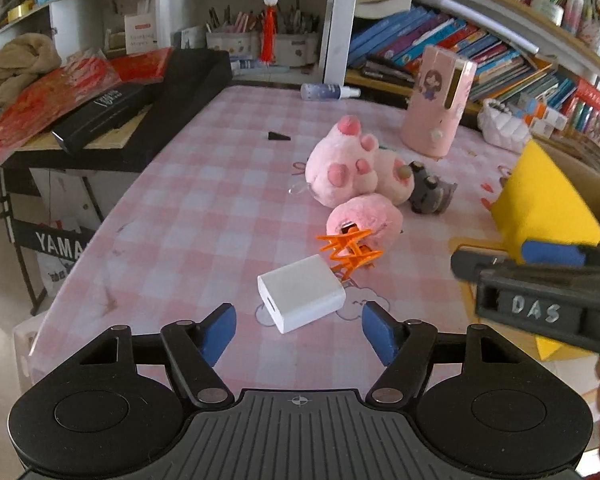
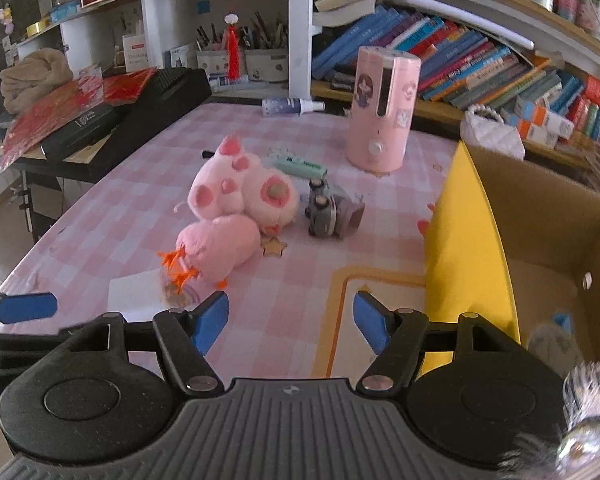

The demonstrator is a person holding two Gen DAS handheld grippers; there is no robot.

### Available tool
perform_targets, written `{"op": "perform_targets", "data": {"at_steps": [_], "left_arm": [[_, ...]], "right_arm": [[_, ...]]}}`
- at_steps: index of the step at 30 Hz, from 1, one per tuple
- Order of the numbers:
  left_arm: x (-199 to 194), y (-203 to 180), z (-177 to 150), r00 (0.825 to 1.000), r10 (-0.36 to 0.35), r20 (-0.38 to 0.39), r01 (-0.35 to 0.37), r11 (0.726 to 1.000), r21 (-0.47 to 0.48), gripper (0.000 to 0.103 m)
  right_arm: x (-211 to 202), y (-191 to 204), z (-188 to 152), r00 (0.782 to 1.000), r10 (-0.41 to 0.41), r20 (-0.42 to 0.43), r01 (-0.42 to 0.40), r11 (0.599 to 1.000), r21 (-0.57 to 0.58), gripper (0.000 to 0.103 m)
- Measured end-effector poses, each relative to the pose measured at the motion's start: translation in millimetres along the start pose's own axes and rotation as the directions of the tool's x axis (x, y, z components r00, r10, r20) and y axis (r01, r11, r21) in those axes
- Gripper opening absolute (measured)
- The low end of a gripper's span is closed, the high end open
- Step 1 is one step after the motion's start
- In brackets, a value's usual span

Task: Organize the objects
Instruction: 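Grasp the white charger with the left tool while the right tool grasps the pink plush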

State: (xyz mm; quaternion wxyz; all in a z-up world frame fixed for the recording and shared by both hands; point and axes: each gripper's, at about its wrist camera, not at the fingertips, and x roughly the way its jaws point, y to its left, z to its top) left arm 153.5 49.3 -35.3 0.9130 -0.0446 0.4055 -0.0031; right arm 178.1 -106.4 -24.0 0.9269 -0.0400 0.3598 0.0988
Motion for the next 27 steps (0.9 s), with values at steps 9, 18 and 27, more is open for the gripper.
{"op": "perform_targets", "data": {"at_steps": [9,18,27], "left_arm": [[42,-8,10,0.998,0.031,-0.056,-0.031,1.0,-0.003,0.07],[59,-8,13,0.995,0.036,-0.091,-0.034,0.999,0.019,0.055],[42,19,5,0.99,0.058,-0.125,-0.063,0.997,-0.034,0.053]], "right_arm": [[22,-6,17,0.998,0.06,-0.003,-0.06,0.998,-0.013,0.068],[40,-8,26,0.995,0.101,-0.026,-0.101,0.995,-0.018,0.072],[62,9,36,0.977,0.205,-0.064,-0.204,0.979,0.026,0.079]]}}
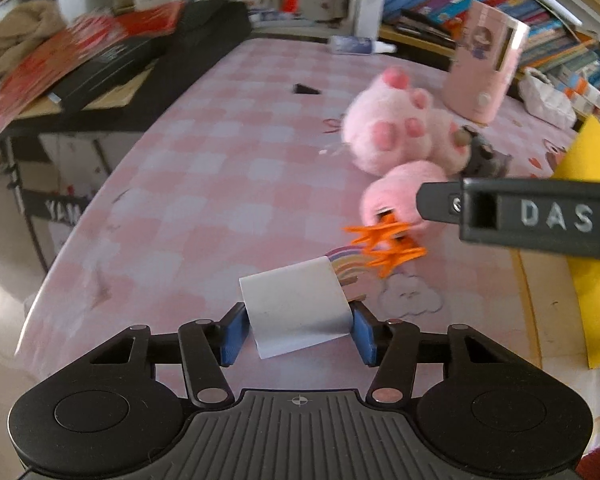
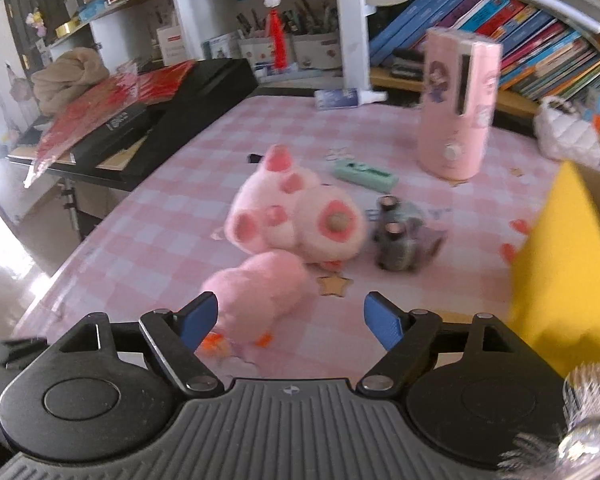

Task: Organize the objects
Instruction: 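Grasp the white charger with the left tool while the right tool grasps the pink plush, then lift the charger and pink plush and carry them toward the yellow box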

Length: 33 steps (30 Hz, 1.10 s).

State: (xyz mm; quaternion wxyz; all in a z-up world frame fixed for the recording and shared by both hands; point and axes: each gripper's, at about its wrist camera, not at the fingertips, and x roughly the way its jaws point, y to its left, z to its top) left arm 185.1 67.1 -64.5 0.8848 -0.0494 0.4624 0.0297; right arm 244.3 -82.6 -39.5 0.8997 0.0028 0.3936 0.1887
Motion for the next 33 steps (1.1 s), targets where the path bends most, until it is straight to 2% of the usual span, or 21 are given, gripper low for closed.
{"op": "perform_targets", "data": {"at_steps": [5,9,10,13,14,17,24,33], "left_arm": [[-11,17,-3,0.999,0.041,0.015,-0.04,0.999,-0.032,0.053],[-20,30,-3,0.997,0.07,0.035,-0.067,0.995,-0.078,0.053],[-21,33,-2,0.997,0.072,0.039,-0.069,0.994,-0.089,0.053],[-24,38,1,0.995,0.079,0.052,-0.074,0.992,-0.098,0.053],[-25,37,1,0.995,0.079,0.056,-0.074,0.993,-0.095,0.053],[-27,37,2,0.996,0.067,0.066,-0.061,0.994,-0.093,0.053],[-42,32,10,0.992,0.021,0.122,-0.011,0.997,-0.078,0.053],[-66,22,9,0.98,-0.063,0.191,0.075,0.995,-0.058,0.053]], "right_arm": [[22,8,8,0.995,0.081,-0.059,-0.076,0.993,0.09,0.079],[40,7,12,0.991,0.091,-0.099,-0.073,0.983,0.169,0.077],[44,6,13,0.99,0.092,-0.104,-0.071,0.98,0.185,0.074],[54,2,12,0.987,0.095,-0.131,-0.063,0.972,0.229,0.056],[55,0,11,0.986,0.103,-0.129,-0.07,0.969,0.236,0.053],[53,-2,9,0.987,0.108,-0.122,-0.079,0.971,0.225,0.045],[30,-2,4,0.993,0.034,-0.115,-0.021,0.993,0.117,0.045],[-28,-6,-8,0.996,-0.084,0.005,0.084,0.996,0.007,0.045]]}}
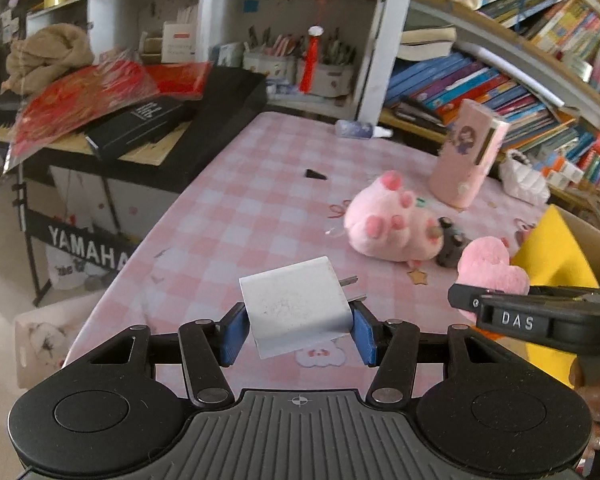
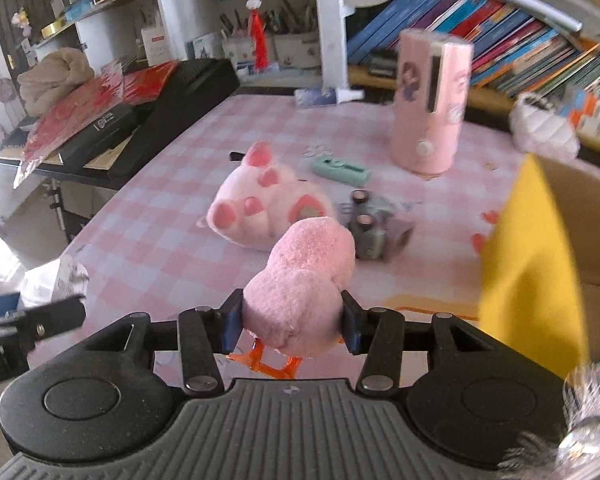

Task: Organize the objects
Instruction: 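Lift the charger and pink plush and carry them toward the yellow box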

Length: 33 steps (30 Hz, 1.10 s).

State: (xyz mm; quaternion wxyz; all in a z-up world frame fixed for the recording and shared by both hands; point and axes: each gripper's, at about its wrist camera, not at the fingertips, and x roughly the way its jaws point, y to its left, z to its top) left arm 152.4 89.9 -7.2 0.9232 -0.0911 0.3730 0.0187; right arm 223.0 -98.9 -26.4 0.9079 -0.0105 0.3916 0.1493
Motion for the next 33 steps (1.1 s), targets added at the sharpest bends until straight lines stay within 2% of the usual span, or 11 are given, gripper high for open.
{"op": "perform_targets", "data": {"at_steps": [20,33], "left_arm": [[-42,-2,-31,0.995,-0.096,0.031,0.094,0.993,0.065,0.053],[-80,4,-72,0.988,-0.152,0.007,0.15,0.984,0.092,0.053]], "right_arm": [[-70,22,-39,0.992,-0.087,0.094,0.085,0.996,0.032,0.045],[-108,47,-97,0.993,-0.102,0.051,0.101,0.994,0.034,0.045]]}}
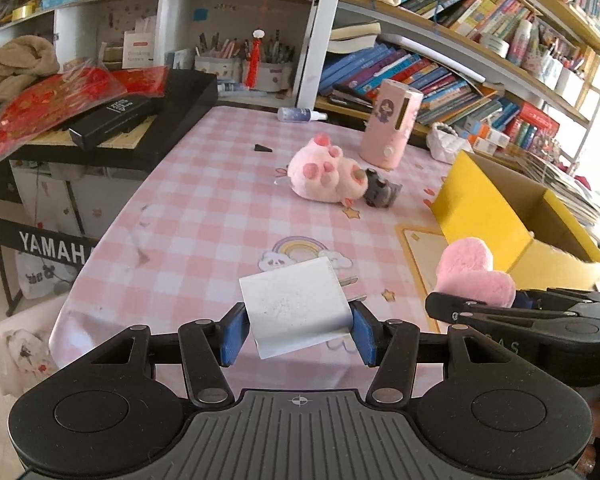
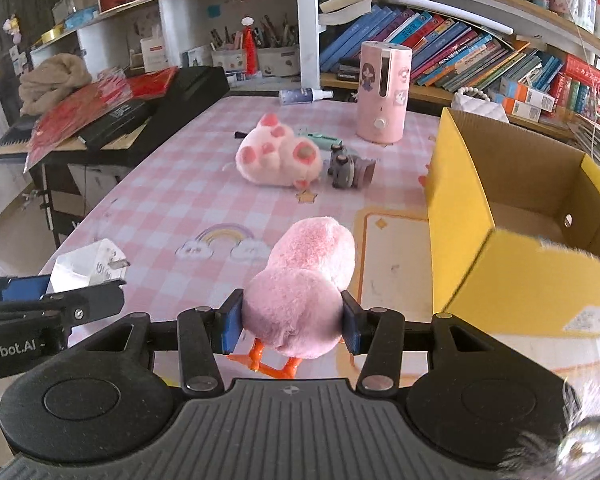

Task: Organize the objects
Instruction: 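Lift the charger and pink plush and carry them toward the yellow box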

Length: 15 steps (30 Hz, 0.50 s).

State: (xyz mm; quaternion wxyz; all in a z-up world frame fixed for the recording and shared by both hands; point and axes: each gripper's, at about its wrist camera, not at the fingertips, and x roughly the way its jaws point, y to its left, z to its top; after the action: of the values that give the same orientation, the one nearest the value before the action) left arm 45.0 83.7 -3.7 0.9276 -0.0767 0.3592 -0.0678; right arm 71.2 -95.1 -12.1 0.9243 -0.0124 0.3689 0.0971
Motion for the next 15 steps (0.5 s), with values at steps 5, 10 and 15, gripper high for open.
{"op": "perform_targets", "data": {"at_steps": [5,10,15], "left_arm": [[-11,-5,-12,1.0,-0.024,-0.009,0.024,0.999,0.021,0.053],[-19,-14,-22,0.998,-0.057,-0.024,0.058,0.997,0.058,0.053],[-24,-26,-33,0.995,-0.094,-0.044,0.099,0.989,0.111,0.053]], "right_arm": [[-18,1,-18,1.0,-0.015,0.001,0.015,1.0,0.017,0.045],[-36,-4,-36,0.999,-0.048,0.002,0.048,0.997,0.067,0.045],[-51,-10,-56,0.997,-0.082,-0.004,0.082,0.989,0.124,0.045]]}}
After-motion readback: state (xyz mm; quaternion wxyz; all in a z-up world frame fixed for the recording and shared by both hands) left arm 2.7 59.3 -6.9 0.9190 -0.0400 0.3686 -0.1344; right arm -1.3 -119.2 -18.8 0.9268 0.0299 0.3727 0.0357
